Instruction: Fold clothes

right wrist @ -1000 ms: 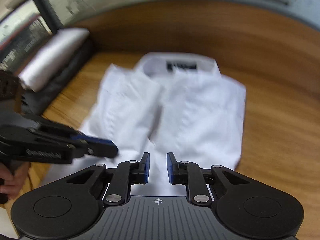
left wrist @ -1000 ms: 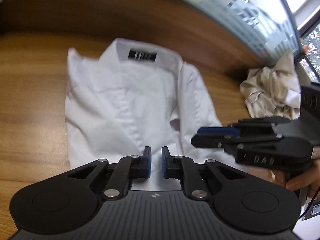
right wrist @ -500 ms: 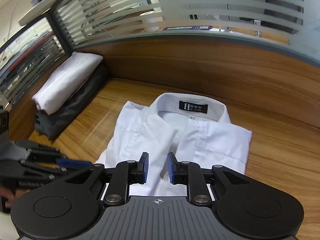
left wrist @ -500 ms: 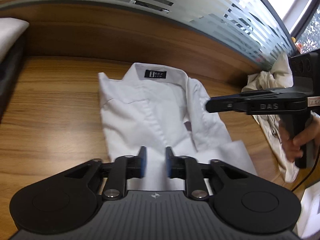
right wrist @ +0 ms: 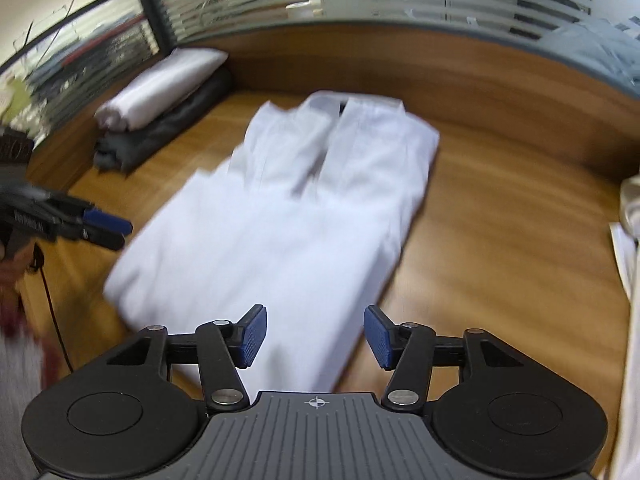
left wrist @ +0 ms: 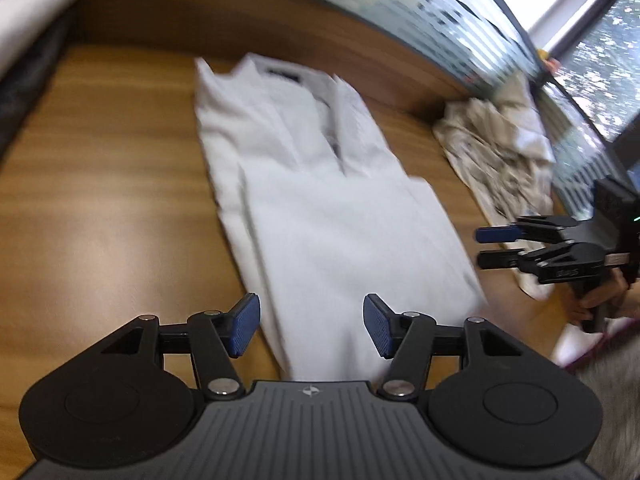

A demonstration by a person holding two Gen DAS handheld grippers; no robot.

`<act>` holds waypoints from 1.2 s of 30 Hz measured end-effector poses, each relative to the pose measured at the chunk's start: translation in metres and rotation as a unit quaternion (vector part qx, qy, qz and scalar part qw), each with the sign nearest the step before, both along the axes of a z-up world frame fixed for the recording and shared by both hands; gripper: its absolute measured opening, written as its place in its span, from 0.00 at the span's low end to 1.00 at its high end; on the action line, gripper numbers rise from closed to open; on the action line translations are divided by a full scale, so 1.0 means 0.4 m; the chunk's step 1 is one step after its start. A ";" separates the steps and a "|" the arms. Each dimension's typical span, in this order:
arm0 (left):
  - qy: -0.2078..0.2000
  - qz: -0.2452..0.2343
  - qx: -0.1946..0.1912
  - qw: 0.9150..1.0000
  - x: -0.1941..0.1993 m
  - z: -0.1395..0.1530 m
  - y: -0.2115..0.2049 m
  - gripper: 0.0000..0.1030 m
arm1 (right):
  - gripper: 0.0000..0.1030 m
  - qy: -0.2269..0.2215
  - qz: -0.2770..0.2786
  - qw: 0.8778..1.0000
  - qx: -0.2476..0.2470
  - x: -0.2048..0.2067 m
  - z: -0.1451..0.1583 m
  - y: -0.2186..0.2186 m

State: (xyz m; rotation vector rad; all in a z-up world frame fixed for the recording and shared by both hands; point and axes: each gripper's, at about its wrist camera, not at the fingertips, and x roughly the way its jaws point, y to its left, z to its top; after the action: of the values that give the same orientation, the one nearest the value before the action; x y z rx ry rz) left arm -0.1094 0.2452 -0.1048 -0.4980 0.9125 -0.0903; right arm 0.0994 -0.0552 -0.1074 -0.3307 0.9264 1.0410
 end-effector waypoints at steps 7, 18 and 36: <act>0.005 -0.062 0.035 0.997 -0.028 -0.044 -0.065 0.61 | 0.55 0.001 0.035 0.999 -0.004 -0.106 -0.064 -0.036; -0.015 -0.092 0.094 0.991 -0.062 -0.069 -0.114 0.59 | 0.33 -0.058 0.097 0.993 -0.017 -0.160 -0.122 -0.026; -0.119 0.014 0.075 0.990 -0.035 0.156 -0.071 0.21 | 0.14 -0.018 0.023 0.996 0.088 -0.043 0.078 -0.025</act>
State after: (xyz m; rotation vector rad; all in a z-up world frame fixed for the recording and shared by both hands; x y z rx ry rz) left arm -0.1234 0.2168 -0.0423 -0.3510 0.6731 -0.0527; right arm 0.0822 -0.0650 -0.0760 -0.2242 0.7914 1.1466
